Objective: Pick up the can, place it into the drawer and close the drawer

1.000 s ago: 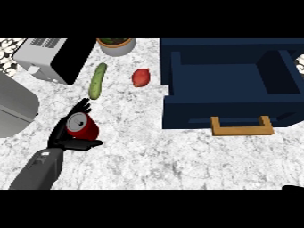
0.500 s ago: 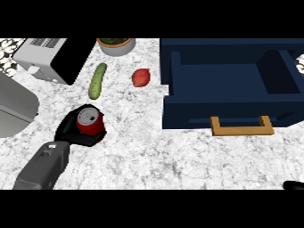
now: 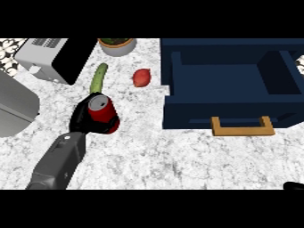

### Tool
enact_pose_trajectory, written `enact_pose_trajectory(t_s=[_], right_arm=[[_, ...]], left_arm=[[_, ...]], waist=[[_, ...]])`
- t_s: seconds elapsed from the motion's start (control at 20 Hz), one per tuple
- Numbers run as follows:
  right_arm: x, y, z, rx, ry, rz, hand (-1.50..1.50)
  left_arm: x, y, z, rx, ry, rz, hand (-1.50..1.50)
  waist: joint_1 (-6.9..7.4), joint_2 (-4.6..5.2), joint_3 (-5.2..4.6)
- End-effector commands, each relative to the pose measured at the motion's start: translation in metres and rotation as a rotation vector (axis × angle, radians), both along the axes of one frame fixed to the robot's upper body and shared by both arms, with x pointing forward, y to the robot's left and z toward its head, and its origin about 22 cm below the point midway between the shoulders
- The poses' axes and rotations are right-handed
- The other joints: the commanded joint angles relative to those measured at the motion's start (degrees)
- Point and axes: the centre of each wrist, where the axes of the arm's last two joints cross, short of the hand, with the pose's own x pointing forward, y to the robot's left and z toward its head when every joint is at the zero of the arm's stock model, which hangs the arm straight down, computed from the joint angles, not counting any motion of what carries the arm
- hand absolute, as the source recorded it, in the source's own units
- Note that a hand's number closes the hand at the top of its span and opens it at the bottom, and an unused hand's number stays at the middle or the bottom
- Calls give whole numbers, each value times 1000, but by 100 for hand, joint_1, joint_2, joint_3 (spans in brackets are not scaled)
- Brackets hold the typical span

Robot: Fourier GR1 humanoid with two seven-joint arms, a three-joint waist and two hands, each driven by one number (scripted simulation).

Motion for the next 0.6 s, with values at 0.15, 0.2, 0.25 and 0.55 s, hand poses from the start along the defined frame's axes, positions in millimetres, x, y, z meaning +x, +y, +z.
enact_pose_trajectory(t_s=[0.15,0.2,0.25,0.55], right_arm=[[-2,-8,17,-11,3,-33,-150],[-1,5,17,-11,-5,-22,-150],[0,-10,19,-8,-1,-17,-150],[-2,2,15,-22,-3,-41,-150]], left_arm=[[21,-25,26,-18,-43,68,150],[31,-48,37,-17,-58,54,150],[38,-33,47,8,-42,42,150],[42,-71,77,51,-122,-38,150]], waist=[[62,-22,3],[52,-18,2],[50,-19,3],[95,-46,5]])
